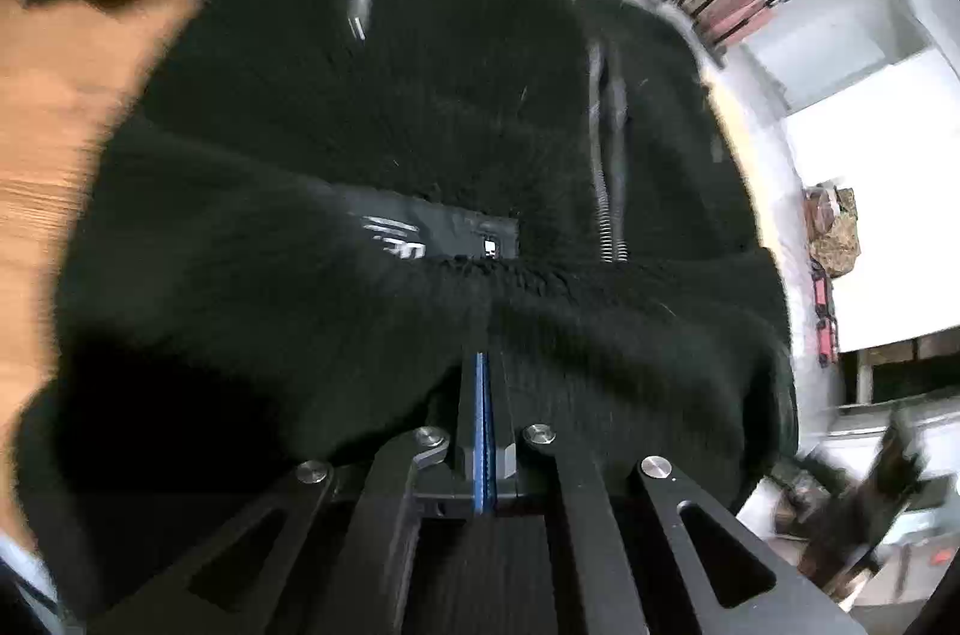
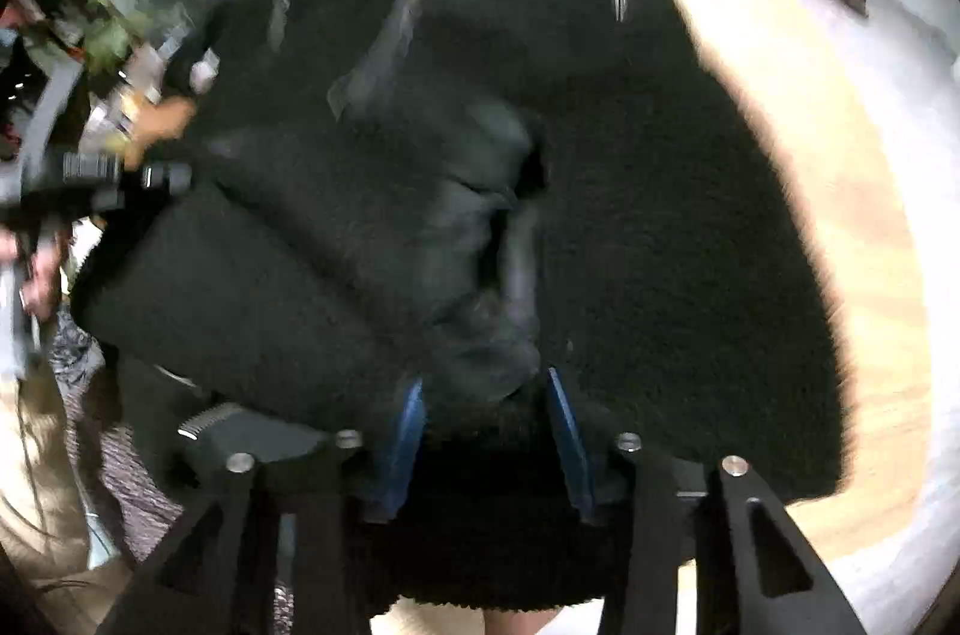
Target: Fold clothes
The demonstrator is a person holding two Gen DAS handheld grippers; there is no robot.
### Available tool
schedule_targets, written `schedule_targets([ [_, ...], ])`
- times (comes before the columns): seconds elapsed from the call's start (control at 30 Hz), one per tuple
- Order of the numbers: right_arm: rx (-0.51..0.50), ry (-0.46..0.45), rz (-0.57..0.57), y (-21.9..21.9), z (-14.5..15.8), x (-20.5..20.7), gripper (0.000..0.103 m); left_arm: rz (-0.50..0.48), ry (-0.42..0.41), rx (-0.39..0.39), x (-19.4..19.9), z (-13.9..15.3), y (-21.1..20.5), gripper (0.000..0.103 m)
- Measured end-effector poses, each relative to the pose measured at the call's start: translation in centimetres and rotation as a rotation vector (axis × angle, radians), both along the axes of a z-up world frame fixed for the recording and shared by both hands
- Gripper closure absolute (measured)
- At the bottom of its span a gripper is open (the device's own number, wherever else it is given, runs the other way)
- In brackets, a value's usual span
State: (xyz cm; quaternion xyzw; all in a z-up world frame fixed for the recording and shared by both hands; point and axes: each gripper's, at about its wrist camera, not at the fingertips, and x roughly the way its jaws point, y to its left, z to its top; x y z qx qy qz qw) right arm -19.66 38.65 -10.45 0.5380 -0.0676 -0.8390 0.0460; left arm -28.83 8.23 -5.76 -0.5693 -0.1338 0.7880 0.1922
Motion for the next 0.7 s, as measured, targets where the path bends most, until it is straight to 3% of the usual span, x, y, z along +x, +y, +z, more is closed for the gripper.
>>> schedule_targets([
  [0.1,-0.014,0.13,0.051,-1.0,3.7,-0.4,0.052,0.066,0.095,-0.092,3.5,1.5,-3.1,0.1],
  [0.17,-0.055,0.175,0.084,-2.0,4.6,-1.5,0.051,0.112,0.056,-0.232,4.9,-0.7,-4.3,0.1],
  [0.2,-0.024,0.151,0.069,-2.4,3.2,-3.0,0.051,0.106,0.008,-0.266,5.8,-2.9,-4.8,0.1],
  [0.23,0.007,0.127,0.054,-2.8,1.9,-4.5,0.051,0.091,-0.019,-0.262,6.8,-4.4,-5.4,0.1],
  [0.27,0.053,0.096,0.035,-3.0,0.4,-6.0,0.053,0.108,0.033,-0.225,7.8,-4.7,-6.1,0.1],
  [0.3,0.148,0.039,-0.001,-2.8,-1.7,-7.9,0.06,0.113,0.052,-0.181,8.5,-4.1,-6.9,0.1],
  [0.33,0.225,-0.012,-0.036,-2.4,-3.5,-9.3,0.058,0.114,0.044,-0.145,8.7,-3.4,-7.4,0.1],
  [0.37,0.245,-0.044,-0.074,-1.5,-4.3,-9.5,0.052,0.122,0.034,-0.105,8.6,-2.3,-8.0,0.1],
  [0.4,0.248,-0.062,-0.101,-0.8,-4.6,-9.5,0.058,0.124,0.051,-0.077,8.5,-0.7,-8.5,0.1],
  [0.47,0.149,-0.01,-0.089,-1.1,-1.7,-7.6,0.06,0.128,0.136,-0.062,7.9,2.4,-9.1,0.1],
  [0.53,0.096,0.077,-0.05,-2.2,1.2,-5.2,0.052,0.138,0.188,-0.056,5.9,4.1,-9.2,0.1],
  [0.57,0.099,0.102,-0.03,-2.8,2.0,-4.0,0.05,0.149,0.177,-0.075,4.1,3.2,-9.0,0.1],
  [0.63,0.135,0.059,0.011,-3.6,1.1,-2.3,0.051,0.173,0.147,-0.121,0.2,1.0,-8.5,0.1],
  [0.7,0.256,-0.002,-0.002,-3.5,-1.1,-2.0,0.051,0.242,0.091,-0.1,-2.0,-2.5,-9.8,0.1],
])
